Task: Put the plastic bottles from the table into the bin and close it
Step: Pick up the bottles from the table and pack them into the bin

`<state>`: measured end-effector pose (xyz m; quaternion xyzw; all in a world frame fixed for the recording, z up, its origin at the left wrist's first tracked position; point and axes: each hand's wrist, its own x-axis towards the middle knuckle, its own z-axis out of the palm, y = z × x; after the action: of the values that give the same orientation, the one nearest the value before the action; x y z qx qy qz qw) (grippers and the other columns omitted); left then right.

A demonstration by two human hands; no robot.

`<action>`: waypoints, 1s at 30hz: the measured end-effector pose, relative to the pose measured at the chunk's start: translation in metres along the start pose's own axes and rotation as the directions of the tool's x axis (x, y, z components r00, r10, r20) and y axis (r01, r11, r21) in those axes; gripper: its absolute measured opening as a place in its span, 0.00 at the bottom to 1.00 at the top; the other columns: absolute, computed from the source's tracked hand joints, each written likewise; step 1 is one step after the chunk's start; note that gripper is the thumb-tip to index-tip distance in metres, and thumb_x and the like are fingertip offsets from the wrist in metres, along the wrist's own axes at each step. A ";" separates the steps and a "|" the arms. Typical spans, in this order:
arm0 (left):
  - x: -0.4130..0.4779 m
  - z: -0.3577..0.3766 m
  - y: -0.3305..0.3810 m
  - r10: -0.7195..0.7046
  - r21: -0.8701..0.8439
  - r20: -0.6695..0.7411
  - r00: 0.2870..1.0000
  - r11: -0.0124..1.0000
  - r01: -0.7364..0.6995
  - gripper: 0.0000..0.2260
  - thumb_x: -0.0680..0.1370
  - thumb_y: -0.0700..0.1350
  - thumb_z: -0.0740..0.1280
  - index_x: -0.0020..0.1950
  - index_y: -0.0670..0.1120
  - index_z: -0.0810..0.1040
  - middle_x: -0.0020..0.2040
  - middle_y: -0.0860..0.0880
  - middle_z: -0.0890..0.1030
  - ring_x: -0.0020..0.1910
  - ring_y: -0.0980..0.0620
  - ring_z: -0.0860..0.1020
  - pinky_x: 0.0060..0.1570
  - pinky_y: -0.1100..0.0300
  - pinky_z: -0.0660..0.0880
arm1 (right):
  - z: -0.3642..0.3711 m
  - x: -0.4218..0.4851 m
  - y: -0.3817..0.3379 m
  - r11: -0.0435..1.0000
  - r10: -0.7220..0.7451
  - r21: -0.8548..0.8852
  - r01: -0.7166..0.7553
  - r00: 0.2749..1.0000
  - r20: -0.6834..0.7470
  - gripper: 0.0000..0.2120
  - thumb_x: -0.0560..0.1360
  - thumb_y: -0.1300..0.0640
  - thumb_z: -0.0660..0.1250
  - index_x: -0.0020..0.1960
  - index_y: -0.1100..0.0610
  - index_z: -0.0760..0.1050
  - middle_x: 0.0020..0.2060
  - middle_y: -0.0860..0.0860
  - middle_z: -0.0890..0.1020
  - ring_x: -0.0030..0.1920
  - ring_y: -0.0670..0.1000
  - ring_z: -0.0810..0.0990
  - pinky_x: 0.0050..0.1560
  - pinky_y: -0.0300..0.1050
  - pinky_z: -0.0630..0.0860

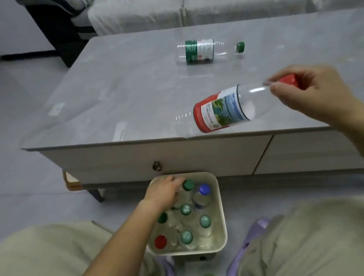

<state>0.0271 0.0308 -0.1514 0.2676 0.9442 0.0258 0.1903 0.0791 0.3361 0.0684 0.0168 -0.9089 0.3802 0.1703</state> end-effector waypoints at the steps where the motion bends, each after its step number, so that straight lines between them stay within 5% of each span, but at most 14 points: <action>1: -0.003 0.003 -0.004 -0.029 0.024 -0.007 1.000 0.999 0.029 0.16 0.78 0.50 0.60 0.65 0.52 0.70 0.65 0.46 0.72 0.65 0.42 0.71 0.57 0.50 0.73 | 0.009 -0.004 -0.004 1.000 -0.016 -0.020 0.016 1.000 0.004 0.06 0.74 0.55 0.68 0.50 0.53 0.80 0.40 0.45 0.80 0.38 0.34 0.77 0.41 0.31 0.72; 4: -0.012 0.012 -0.013 -0.108 -0.041 -0.030 0.994 0.993 0.107 0.21 0.75 0.57 0.63 0.64 0.48 0.68 0.65 0.46 0.71 0.64 0.44 0.72 0.52 0.48 0.76 | 0.021 -0.013 -0.016 0.999 -0.028 -0.017 0.027 0.998 -0.052 0.10 0.71 0.49 0.69 0.47 0.54 0.81 0.40 0.47 0.81 0.40 0.37 0.77 0.44 0.30 0.73; 7: -0.012 0.015 -0.013 -0.164 -0.202 -0.092 0.982 0.969 0.143 0.24 0.75 0.56 0.65 0.66 0.47 0.65 0.66 0.46 0.72 0.63 0.45 0.73 0.51 0.49 0.75 | 0.016 -0.023 -0.023 1.000 -0.004 -0.020 0.004 1.000 -0.026 0.17 0.66 0.43 0.63 0.40 0.55 0.81 0.33 0.51 0.82 0.32 0.42 0.76 0.33 0.28 0.69; 9: -0.010 0.018 -0.009 -0.122 -0.223 -0.057 0.991 0.969 0.107 0.27 0.74 0.55 0.66 0.69 0.49 0.63 0.67 0.45 0.70 0.64 0.44 0.73 0.55 0.48 0.75 | 0.022 -0.033 -0.024 0.992 0.040 -0.126 -0.026 0.993 0.107 0.22 0.63 0.39 0.60 0.37 0.56 0.81 0.30 0.59 0.80 0.30 0.51 0.75 0.31 0.39 0.70; 12: -0.010 0.030 0.002 -0.014 -0.182 0.034 0.999 0.983 0.020 0.33 0.75 0.54 0.66 0.75 0.55 0.54 0.72 0.44 0.65 0.66 0.42 0.72 0.60 0.47 0.74 | 0.059 -0.057 -0.024 0.932 0.132 -0.361 0.030 0.900 0.415 0.21 0.63 0.37 0.61 0.34 0.56 0.78 0.26 0.54 0.78 0.31 0.54 0.76 0.32 0.49 0.73; 16: -0.014 0.046 0.008 -0.006 -0.229 0.015 1.000 0.973 0.010 0.36 0.76 0.53 0.65 0.75 0.61 0.45 0.76 0.44 0.58 0.63 0.41 0.74 0.61 0.48 0.73 | 0.115 -0.083 -0.012 0.881 0.188 -0.455 0.129 0.787 0.588 0.18 0.68 0.41 0.64 0.34 0.57 0.75 0.24 0.50 0.71 0.27 0.48 0.68 0.30 0.47 0.69; 19: -0.020 0.050 0.003 -0.048 -0.292 -0.026 0.999 0.956 0.038 0.38 0.76 0.53 0.65 0.75 0.62 0.42 0.77 0.47 0.55 0.62 0.44 0.75 0.56 0.50 0.74 | 0.134 -0.080 0.001 0.882 0.217 -0.460 0.104 0.777 0.591 0.17 0.69 0.42 0.63 0.34 0.56 0.73 0.25 0.48 0.69 0.27 0.48 0.68 0.30 0.44 0.68; 24: -0.018 0.034 0.000 0.099 -0.070 -0.118 0.988 0.992 -0.107 0.35 0.77 0.48 0.64 0.75 0.63 0.44 0.79 0.49 0.48 0.68 0.43 0.68 0.56 0.48 0.75 | 0.163 -0.089 0.013 0.793 0.171 -0.513 0.329 0.688 0.705 0.14 0.69 0.43 0.60 0.37 0.53 0.73 0.27 0.49 0.71 0.32 0.53 0.74 0.35 0.48 0.73; 27: -0.006 0.026 0.012 0.265 0.113 -0.076 0.961 0.960 -0.255 0.31 0.78 0.44 0.61 0.76 0.59 0.50 0.80 0.52 0.47 0.69 0.44 0.66 0.56 0.47 0.74 | 0.187 -0.114 0.018 0.729 0.115 -0.482 0.486 0.608 0.786 0.13 0.72 0.47 0.60 0.48 0.55 0.74 0.42 0.55 0.82 0.44 0.60 0.80 0.38 0.46 0.67; 30: 0.007 0.025 0.016 0.291 0.209 -0.022 0.957 0.937 -0.280 0.22 0.77 0.42 0.61 0.71 0.51 0.65 0.79 0.51 0.53 0.70 0.44 0.66 0.51 0.48 0.73 | 0.207 -0.126 0.019 0.710 0.123 -0.478 0.517 0.578 0.807 0.15 0.75 0.49 0.58 0.55 0.57 0.73 0.51 0.59 0.81 0.49 0.62 0.80 0.39 0.47 0.64</action>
<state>0.0394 0.0467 -0.1745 0.4190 0.8977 -0.0368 0.1311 0.1328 0.1926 -0.1200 0.2309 -0.9484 -0.0474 -0.2121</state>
